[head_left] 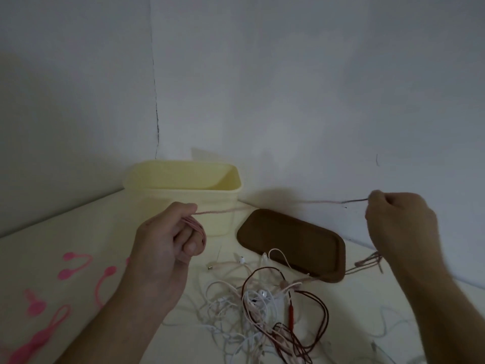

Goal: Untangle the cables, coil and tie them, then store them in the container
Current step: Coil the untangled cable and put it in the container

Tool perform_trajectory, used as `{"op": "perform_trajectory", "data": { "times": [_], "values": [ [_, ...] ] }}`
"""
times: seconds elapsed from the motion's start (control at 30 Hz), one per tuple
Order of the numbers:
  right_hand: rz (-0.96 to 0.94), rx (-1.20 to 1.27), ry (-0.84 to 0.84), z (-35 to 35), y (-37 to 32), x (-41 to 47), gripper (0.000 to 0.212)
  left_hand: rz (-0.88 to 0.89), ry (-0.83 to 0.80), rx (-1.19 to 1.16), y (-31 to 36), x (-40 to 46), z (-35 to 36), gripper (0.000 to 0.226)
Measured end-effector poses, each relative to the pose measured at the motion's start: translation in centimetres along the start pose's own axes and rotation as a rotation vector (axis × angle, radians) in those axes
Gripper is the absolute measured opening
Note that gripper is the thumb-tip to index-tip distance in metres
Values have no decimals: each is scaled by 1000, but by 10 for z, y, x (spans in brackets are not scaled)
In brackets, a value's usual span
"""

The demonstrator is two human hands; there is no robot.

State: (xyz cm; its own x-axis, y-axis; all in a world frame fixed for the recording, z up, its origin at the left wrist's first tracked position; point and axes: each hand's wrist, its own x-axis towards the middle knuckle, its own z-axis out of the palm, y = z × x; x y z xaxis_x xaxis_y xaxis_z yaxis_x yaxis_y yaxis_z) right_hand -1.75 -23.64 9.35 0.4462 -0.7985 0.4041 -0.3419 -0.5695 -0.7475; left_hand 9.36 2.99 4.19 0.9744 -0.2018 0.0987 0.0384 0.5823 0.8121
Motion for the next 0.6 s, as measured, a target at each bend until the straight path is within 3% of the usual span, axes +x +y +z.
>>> {"op": "perform_trajectory", "data": {
  "times": [0.1, 0.17, 0.2, 0.27, 0.33, 0.43, 0.6],
  "values": [
    [0, -258, -139, 8, -1, -4, 40, 23, -28, 45, -2, -3, 1, 56],
    [-95, -497, -320, 21, -10, -18, 23, 65, -67, 127, -5, -8, 6, 60],
    [-174, -537, -370, 29, -16, -26, 25, 88, -88, 172, -7, -11, 8, 61],
    [-346, -403, -456, 39, -29, -45, 43, 116, -119, 242, -13, -14, 11, 59],
    [-471, -93, -625, 40, -49, -69, 56, 126, -139, 279, -17, -16, 12, 54],
    [-499, 255, -955, 44, -64, -99, 52, 127, -166, 300, -18, -18, 13, 42],
    [-521, 198, -838, 56, -49, -90, 30, 117, -213, 245, -16, -18, 12, 55]
  ]
}}
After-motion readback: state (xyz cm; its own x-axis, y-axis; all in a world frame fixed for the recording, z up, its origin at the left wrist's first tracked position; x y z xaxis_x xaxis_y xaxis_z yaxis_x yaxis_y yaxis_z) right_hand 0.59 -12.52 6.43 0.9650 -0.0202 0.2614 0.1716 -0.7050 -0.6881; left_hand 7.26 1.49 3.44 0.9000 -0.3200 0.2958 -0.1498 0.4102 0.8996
